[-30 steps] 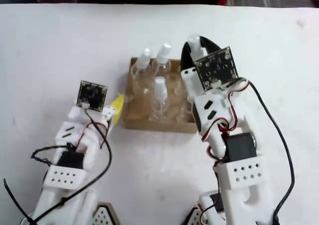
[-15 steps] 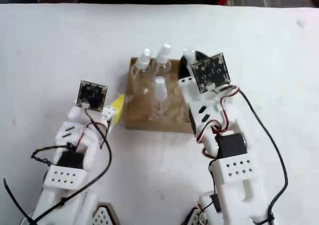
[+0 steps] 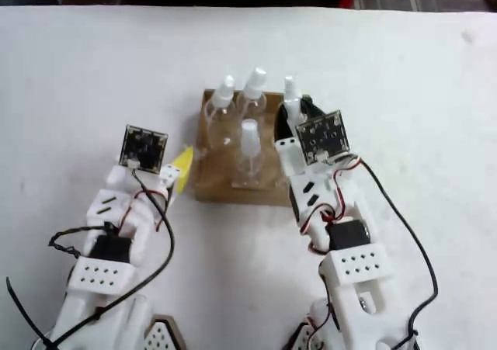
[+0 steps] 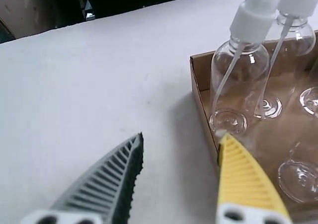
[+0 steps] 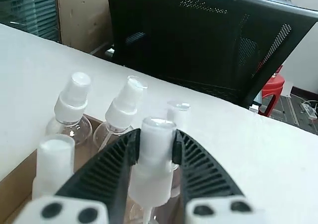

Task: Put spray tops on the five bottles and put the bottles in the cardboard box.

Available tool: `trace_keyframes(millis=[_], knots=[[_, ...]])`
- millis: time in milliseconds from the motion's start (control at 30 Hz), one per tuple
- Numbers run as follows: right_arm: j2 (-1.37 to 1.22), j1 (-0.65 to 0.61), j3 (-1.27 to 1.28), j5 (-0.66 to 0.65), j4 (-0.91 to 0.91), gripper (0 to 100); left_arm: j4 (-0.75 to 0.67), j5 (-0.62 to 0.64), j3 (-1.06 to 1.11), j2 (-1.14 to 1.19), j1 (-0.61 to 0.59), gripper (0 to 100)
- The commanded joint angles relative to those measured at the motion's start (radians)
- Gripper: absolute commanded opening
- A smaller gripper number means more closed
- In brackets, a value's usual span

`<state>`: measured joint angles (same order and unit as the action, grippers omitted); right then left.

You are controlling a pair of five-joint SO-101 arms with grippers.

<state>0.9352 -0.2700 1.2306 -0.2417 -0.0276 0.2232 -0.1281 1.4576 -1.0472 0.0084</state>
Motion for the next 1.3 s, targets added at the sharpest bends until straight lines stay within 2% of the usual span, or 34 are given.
trace_keyframes(millis=[0,300,733,1000,1267], knots=[[-0.002,0.002,0.023,0.011,0.042,1.5,-0.021,-0.011,-0.008,-0.025,0.004,23],[0.015,0.002,0.068,0.011,0.05,1.5,-0.023,-0.011,-0.008,-0.025,0.004,23],[0.395,0.002,0.299,0.011,0.05,1.5,-0.021,-0.011,-0.008,-0.025,0.004,23],[0.432,0.004,0.338,0.011,0.045,1.5,-0.021,-0.011,-0.008,-0.025,0.004,23],[0.397,0.004,0.339,0.012,0.044,14.5,-0.021,-0.011,-0.008,-0.025,0.005,23]])
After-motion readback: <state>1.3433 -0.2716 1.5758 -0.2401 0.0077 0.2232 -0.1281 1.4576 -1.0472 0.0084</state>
